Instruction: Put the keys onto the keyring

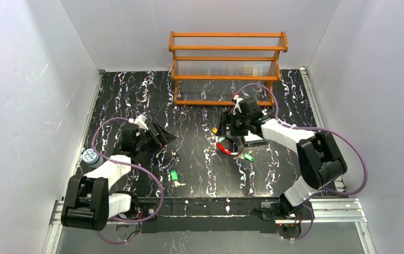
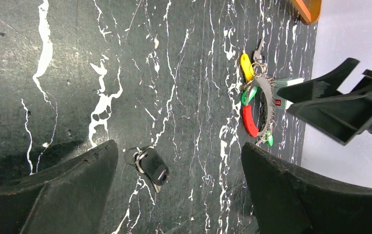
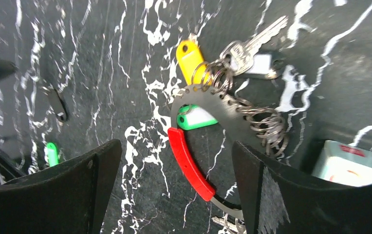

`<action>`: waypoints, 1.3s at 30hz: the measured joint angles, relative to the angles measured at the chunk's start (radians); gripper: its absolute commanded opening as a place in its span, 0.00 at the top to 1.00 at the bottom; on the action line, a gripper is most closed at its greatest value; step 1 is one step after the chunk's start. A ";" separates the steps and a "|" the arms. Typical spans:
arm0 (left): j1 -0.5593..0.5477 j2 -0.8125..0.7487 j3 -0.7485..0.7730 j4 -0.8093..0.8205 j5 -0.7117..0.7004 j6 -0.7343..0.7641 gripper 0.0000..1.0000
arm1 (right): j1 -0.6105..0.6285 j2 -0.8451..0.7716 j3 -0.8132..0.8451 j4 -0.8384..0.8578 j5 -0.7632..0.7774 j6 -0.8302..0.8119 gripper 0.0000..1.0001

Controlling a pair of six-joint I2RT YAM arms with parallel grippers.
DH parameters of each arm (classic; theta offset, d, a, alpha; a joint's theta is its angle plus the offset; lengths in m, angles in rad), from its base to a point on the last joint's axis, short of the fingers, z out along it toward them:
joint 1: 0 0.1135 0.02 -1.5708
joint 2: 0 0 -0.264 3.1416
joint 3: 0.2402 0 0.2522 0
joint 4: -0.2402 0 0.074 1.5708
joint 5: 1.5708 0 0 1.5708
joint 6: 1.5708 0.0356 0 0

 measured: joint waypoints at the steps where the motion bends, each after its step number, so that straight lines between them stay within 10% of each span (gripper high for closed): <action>1: 0.000 -0.012 -0.004 -0.006 -0.002 0.000 0.04 | 0.024 0.011 0.006 -0.009 0.010 -0.008 0.10; 13: 0.000 -0.306 0.039 -0.277 -0.154 0.085 0.02 | 0.227 0.100 0.048 -0.121 0.098 -0.054 0.10; 25: 0.001 -0.315 0.024 -0.318 -0.189 0.067 0.02 | 0.459 0.164 0.122 -0.117 -0.129 -0.066 0.06; 39: -0.151 -0.137 -0.129 -0.016 -0.103 -0.103 0.21 | 0.218 -0.066 -0.001 -0.101 -0.129 -0.017 0.09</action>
